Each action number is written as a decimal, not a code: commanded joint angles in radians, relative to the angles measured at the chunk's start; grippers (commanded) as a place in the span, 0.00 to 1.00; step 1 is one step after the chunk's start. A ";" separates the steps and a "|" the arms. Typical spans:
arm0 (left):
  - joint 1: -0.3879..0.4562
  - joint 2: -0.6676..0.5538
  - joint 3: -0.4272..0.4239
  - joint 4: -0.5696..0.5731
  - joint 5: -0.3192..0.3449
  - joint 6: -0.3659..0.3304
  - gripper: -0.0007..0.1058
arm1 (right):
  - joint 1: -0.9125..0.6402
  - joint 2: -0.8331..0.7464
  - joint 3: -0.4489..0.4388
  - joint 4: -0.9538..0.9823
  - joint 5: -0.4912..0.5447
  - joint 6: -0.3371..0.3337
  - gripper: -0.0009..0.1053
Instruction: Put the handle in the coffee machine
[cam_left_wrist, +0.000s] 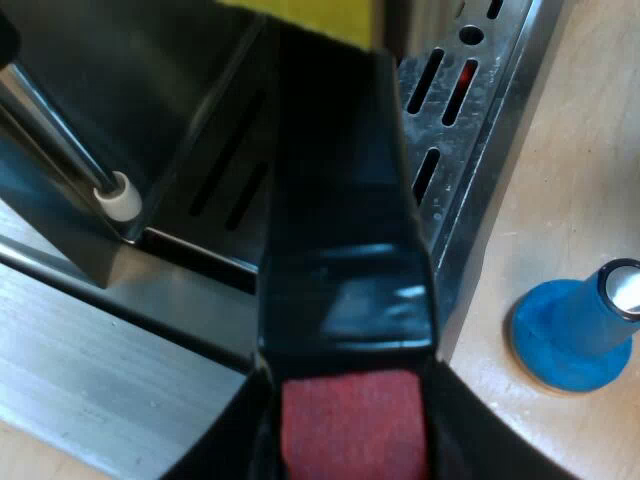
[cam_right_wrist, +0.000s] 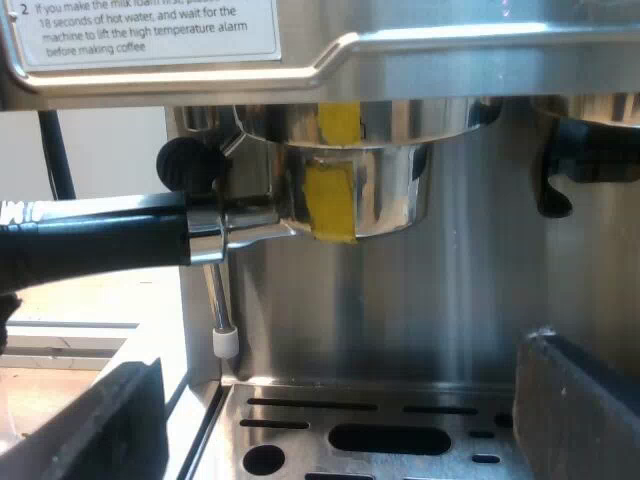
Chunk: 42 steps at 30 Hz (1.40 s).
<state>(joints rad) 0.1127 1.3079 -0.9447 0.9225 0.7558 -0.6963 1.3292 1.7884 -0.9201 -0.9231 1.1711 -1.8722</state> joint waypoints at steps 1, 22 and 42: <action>-0.005 -0.022 -0.025 -0.014 0.073 0.003 0.01 | 0.001 -0.007 -0.002 -0.007 -0.002 -0.016 0.69; -0.063 -0.019 -0.032 -0.096 0.079 -0.092 0.01 | 0.001 -0.007 -0.002 -0.007 0.004 -0.016 0.69; -0.054 -0.015 0.043 -0.139 0.042 -0.110 0.01 | 0.001 -0.007 -0.002 0.075 -0.001 -0.016 0.69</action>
<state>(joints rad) 0.0577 1.3047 -0.8918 0.8072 0.7472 -0.7917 1.3292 1.7884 -0.9201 -0.8491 1.1711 -1.8722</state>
